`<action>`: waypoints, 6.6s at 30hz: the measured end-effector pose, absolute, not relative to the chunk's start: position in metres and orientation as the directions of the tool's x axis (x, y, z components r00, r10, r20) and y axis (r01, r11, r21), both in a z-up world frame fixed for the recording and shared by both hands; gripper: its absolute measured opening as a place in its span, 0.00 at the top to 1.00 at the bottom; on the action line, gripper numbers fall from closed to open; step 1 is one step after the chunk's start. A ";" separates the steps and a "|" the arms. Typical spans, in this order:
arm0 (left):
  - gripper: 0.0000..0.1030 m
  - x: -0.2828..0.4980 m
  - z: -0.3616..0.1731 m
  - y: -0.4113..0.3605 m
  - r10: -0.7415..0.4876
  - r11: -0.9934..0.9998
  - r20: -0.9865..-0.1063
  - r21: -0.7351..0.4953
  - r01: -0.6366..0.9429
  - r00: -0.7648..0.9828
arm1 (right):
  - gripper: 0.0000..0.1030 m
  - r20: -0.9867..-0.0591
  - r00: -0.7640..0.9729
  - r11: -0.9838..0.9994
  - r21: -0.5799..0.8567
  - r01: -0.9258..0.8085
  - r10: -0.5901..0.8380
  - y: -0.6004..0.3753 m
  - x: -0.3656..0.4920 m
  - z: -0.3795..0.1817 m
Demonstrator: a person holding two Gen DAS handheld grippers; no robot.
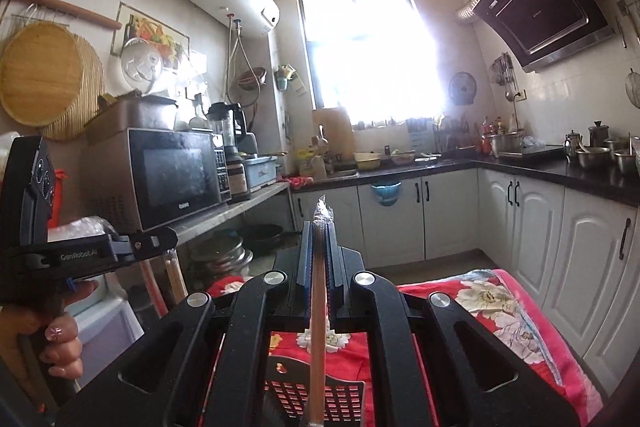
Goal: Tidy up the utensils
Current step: 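Lift the held chopsticks with both grippers and lower them into the black caddy, then open both grippers to leave the chopsticks standing in the caddy, then withdraw both grippers from the caddy toward the remaining chopsticks, then close the left gripper on a chopstick while the right gripper grasps another, then carry the held chopsticks with both grippers and lower them into the caddy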
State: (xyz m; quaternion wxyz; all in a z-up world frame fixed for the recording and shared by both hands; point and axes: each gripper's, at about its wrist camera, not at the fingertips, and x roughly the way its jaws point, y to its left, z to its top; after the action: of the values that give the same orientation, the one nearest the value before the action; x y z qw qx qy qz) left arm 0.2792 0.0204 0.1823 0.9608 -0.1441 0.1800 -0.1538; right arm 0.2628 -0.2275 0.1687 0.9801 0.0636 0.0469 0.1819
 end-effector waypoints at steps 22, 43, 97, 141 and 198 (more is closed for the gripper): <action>0.98 0.280 0.111 0.024 -0.339 0.918 -0.379 -0.334 0.214 0.861 | 0.94 -0.167 0.936 0.942 0.185 -0.280 0.311 -0.217 0.285 0.091; 0.64 0.258 0.100 0.034 -0.258 0.942 -0.388 -0.306 0.141 0.885 | 0.46 -0.271 0.913 0.933 0.279 -0.229 0.305 -0.247 0.264 0.074; 0.10 0.140 0.051 0.057 -0.244 0.942 -0.419 -0.318 0.110 0.875 | 0.39 -0.505 0.791 0.937 0.235 -0.258 0.345 -0.262 0.155 0.030; 0.24 0.130 -0.051 0.100 -0.323 0.879 -0.701 -0.471 -0.073 0.635 | 0.60 -0.798 0.536 0.961 0.229 -0.154 0.276 -0.242 0.192 -0.058; 0.97 0.166 0.085 0.077 -0.336 0.894 -0.472 -0.433 0.118 0.815 | 0.92 -0.404 0.820 0.913 0.212 -0.348 0.406 -0.256 0.171 0.089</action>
State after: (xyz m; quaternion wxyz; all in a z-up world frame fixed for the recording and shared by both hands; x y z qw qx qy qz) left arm 0.1661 0.0766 0.0848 0.9323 -0.1956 0.2789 -0.1219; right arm 0.1711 -0.2562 0.0894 0.9516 0.0644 0.2258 0.1980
